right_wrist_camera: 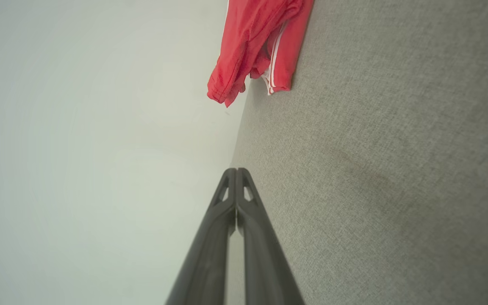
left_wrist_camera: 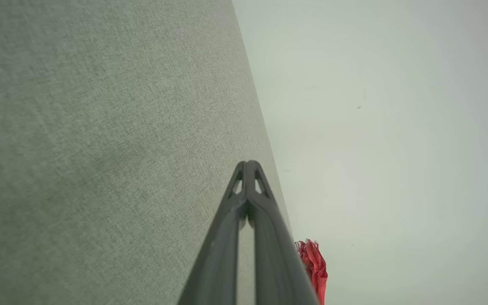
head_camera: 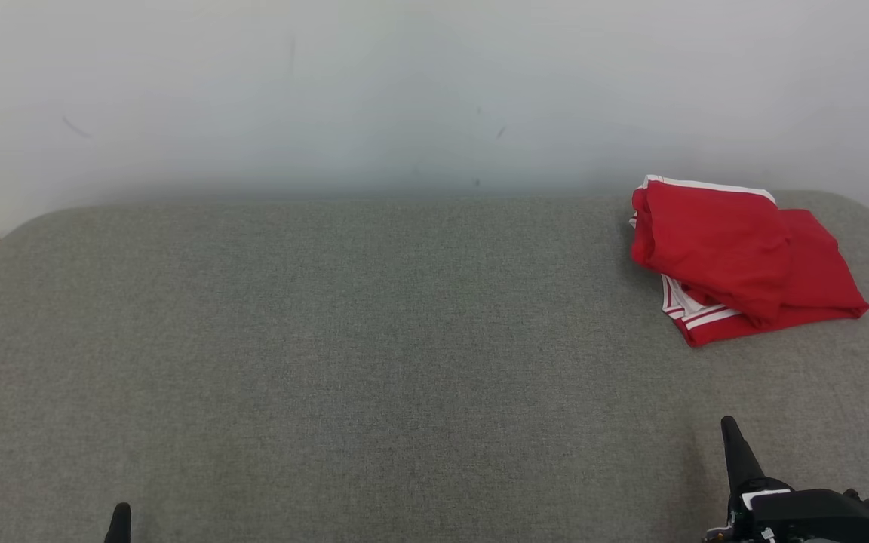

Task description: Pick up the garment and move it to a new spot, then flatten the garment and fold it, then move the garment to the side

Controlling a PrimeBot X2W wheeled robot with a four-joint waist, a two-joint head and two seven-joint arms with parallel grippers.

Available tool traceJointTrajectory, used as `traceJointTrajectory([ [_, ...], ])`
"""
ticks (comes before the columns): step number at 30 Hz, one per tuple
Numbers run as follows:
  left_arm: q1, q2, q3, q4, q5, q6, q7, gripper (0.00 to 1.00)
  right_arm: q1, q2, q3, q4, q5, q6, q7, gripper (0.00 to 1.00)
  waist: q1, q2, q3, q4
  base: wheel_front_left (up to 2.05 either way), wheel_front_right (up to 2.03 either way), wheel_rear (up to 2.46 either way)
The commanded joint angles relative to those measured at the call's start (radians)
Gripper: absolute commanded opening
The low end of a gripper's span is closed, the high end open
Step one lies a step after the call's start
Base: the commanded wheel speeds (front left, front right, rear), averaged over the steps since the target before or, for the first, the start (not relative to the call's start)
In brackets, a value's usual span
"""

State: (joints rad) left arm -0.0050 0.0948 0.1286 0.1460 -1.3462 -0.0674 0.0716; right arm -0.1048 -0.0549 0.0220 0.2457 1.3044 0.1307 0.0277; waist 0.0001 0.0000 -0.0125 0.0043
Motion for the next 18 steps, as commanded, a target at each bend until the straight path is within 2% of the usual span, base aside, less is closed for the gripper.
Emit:
traceJointTrajectory([
  [1, -0.017, 0.0, 0.011, 0.001, -0.028, -0.006, 0.008, 0.0, -0.015, 0.002, -0.003, -0.001, 0.025, 0.0, 0.005, 0.0, -0.0001, 0.0, 0.001, 0.0, 0.0, 0.0, 0.0],
  [18, -0.037, -0.022, 0.051, 0.03, -0.154, -0.04, 0.049, 0.0, -0.03, 0.004, -0.017, 0.018, 0.177, 0.0, 0.024, 0.0, -0.0001, 0.0, 0.011, -0.002, 0.0, 0.0, 0.0],
])
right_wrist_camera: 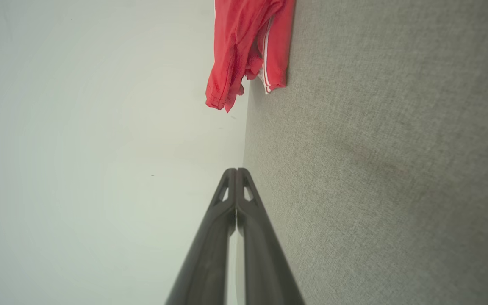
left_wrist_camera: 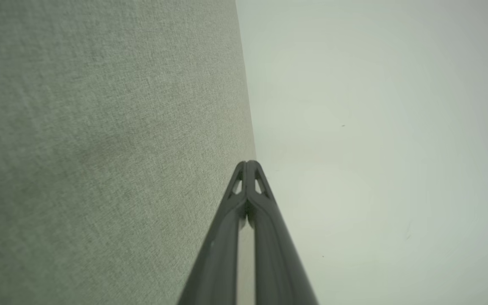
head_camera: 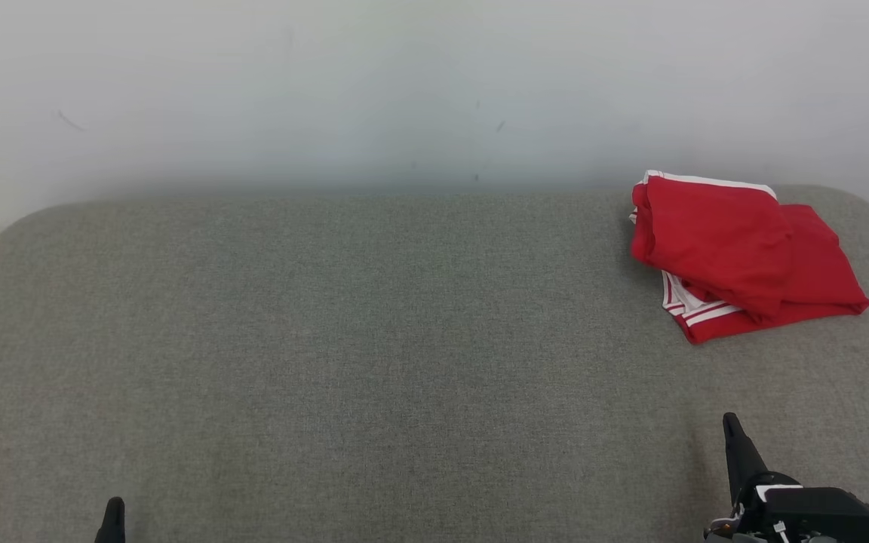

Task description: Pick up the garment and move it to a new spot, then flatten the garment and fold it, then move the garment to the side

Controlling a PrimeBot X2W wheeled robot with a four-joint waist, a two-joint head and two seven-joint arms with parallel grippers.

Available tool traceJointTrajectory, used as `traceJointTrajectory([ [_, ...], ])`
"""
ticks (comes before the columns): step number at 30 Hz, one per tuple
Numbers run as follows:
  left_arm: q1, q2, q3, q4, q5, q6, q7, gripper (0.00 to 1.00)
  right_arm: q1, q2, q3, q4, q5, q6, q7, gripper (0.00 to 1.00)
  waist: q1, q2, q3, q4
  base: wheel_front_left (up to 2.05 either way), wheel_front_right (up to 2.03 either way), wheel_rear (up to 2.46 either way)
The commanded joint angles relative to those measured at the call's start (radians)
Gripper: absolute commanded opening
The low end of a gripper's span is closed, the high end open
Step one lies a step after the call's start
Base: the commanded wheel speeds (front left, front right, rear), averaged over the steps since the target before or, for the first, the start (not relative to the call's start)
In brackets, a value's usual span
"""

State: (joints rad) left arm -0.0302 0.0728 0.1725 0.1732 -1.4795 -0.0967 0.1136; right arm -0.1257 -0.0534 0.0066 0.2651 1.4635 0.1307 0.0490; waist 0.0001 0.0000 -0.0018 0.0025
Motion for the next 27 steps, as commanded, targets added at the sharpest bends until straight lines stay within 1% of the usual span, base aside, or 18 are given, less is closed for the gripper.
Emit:
traceJointTrajectory([
  [1, -0.012, 0.0, 0.007, 0.003, -0.021, -0.01, 0.007, 0.0, -0.009, 0.002, -0.002, -0.001, 0.018, 0.0, 0.003, 0.0, -0.0001, 0.0, 0.0, 0.0, 0.0, 0.0, 0.0],
  [21, -0.031, -0.021, 0.045, 0.031, -0.143, -0.038, 0.044, 0.0, -0.025, 0.004, -0.015, 0.018, 0.163, 0.0, 0.022, 0.0, -0.0001, 0.0, 0.012, -0.002, 0.0, 0.0, 0.0],
  [27, -0.03, -0.021, 0.045, 0.031, -0.136, -0.038, 0.044, 0.0, -0.022, 0.004, -0.015, 0.018, 0.159, 0.0, 0.021, 0.0, -0.0001, 0.0, 0.012, -0.002, 0.0, 0.0, 0.0],
])
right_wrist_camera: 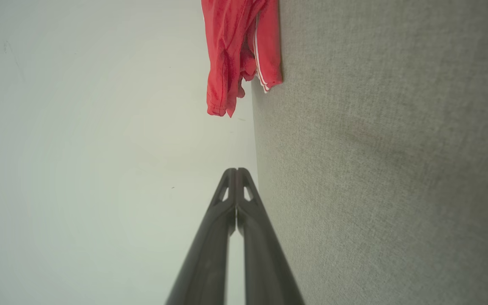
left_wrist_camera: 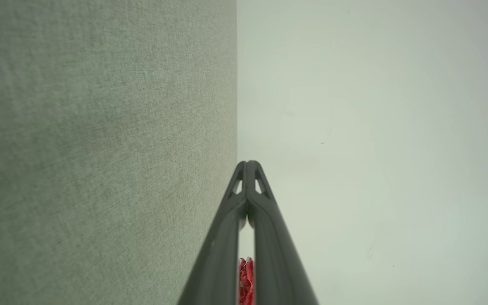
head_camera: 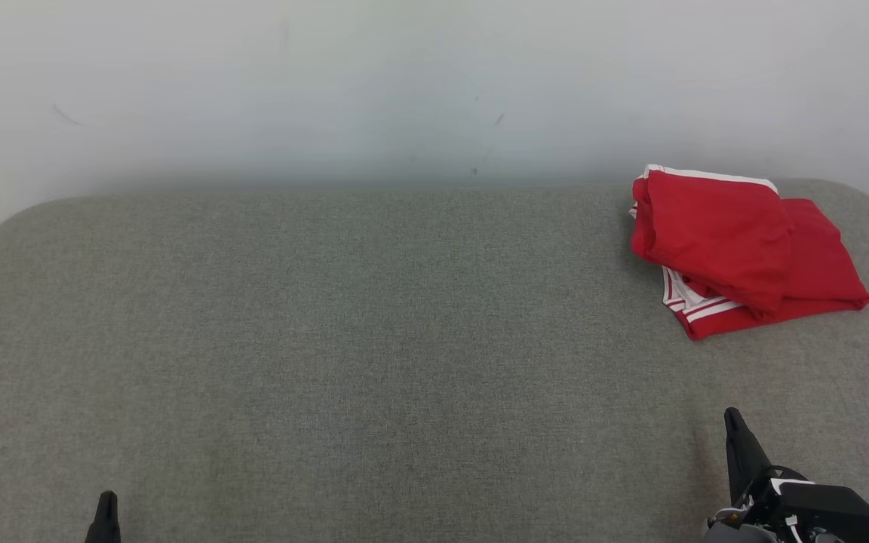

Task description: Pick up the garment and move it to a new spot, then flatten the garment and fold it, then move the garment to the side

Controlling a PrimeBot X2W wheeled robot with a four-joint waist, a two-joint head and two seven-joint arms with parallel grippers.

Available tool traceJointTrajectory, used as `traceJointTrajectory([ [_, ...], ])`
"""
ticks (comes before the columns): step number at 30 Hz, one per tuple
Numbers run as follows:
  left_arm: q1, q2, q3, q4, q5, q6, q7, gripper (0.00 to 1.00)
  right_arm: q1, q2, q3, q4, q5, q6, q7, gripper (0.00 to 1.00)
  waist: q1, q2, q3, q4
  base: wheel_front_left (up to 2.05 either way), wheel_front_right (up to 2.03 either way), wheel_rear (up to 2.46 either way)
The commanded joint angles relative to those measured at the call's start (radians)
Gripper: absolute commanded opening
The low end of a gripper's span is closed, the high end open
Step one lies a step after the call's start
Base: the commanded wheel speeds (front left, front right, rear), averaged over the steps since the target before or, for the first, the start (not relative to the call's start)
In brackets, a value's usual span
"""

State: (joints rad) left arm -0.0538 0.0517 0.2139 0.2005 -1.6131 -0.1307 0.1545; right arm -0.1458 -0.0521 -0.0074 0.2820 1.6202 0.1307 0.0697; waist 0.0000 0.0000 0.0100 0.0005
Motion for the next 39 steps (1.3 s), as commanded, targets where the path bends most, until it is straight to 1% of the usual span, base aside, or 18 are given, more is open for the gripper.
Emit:
traceJointTrajectory([
  [1, -0.006, 0.0, 0.004, 0.004, -0.002, -0.004, 0.003, 0.0, -0.002, 0.003, -0.001, 0.001, 0.002, 0.0, 0.0, 0.0, 0.0, 0.0, 0.0, 0.0, 0.0, 0.0, 0.0],
  [39, -0.005, -0.002, 0.006, 0.003, 0.002, -0.004, 0.005, 0.0, -0.002, 0.003, 0.002, 0.001, 0.006, 0.0, -0.002, 0.0, 0.0, 0.0, 0.0, 0.0, 0.0, 0.0, 0.0],
])
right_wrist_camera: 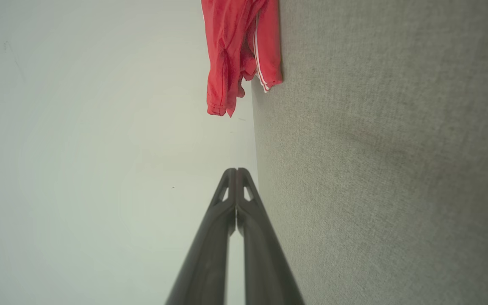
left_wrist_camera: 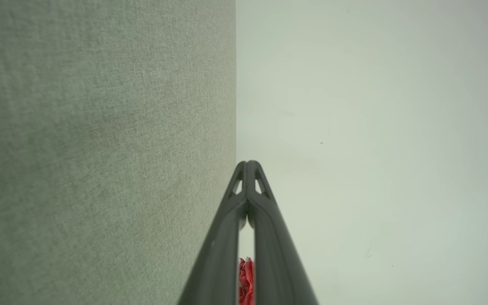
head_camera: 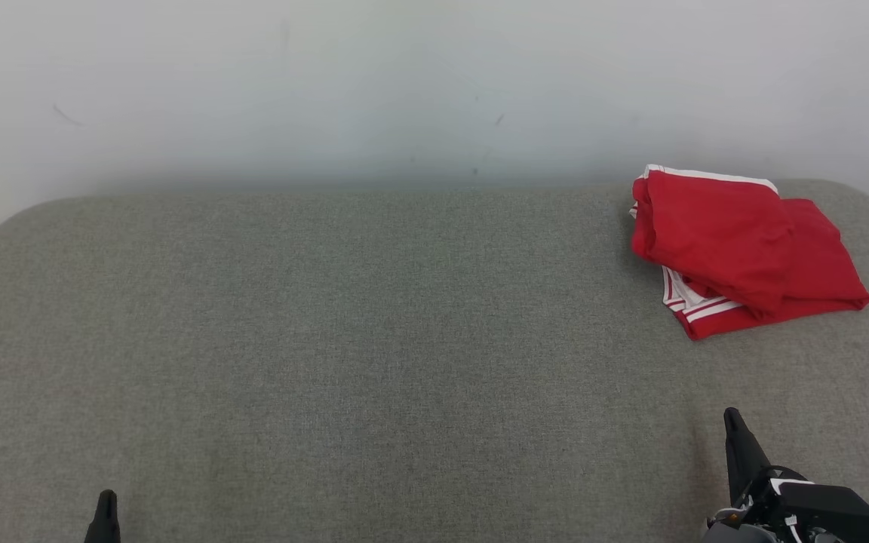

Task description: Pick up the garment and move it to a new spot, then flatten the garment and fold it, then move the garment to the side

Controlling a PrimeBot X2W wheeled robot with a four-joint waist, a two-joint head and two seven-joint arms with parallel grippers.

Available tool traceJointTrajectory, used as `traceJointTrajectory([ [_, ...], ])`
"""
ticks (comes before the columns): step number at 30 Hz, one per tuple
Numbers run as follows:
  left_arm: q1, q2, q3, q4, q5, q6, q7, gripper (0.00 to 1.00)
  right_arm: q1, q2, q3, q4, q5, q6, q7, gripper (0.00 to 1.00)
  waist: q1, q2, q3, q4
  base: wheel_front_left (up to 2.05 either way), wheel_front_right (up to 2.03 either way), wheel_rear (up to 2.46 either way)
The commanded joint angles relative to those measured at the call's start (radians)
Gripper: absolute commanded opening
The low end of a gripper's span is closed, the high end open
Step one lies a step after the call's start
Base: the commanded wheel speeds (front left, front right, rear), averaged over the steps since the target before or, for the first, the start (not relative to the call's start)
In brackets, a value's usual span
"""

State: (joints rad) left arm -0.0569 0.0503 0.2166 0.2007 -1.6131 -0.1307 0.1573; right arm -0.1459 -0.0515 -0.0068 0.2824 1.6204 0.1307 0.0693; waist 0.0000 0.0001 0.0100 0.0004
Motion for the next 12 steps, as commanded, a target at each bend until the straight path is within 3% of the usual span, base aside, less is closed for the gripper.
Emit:
traceJointTrajectory([
  [1, -0.002, -0.001, 0.004, 0.003, 0.002, -0.004, 0.002, 0.0, -0.002, 0.002, 0.001, 0.001, 0.006, 0.0, -0.002, 0.0, 0.0, -0.0001, 0.0, 0.0, 0.0, 0.0, 0.0],
  [12, -0.002, -0.001, 0.004, 0.003, 0.002, -0.004, 0.003, 0.0, -0.002, 0.002, 0.002, 0.0, 0.006, 0.0, -0.003, 0.0, 0.0, -0.0001, 0.0, 0.0, 0.0, 0.0, 0.0],
])
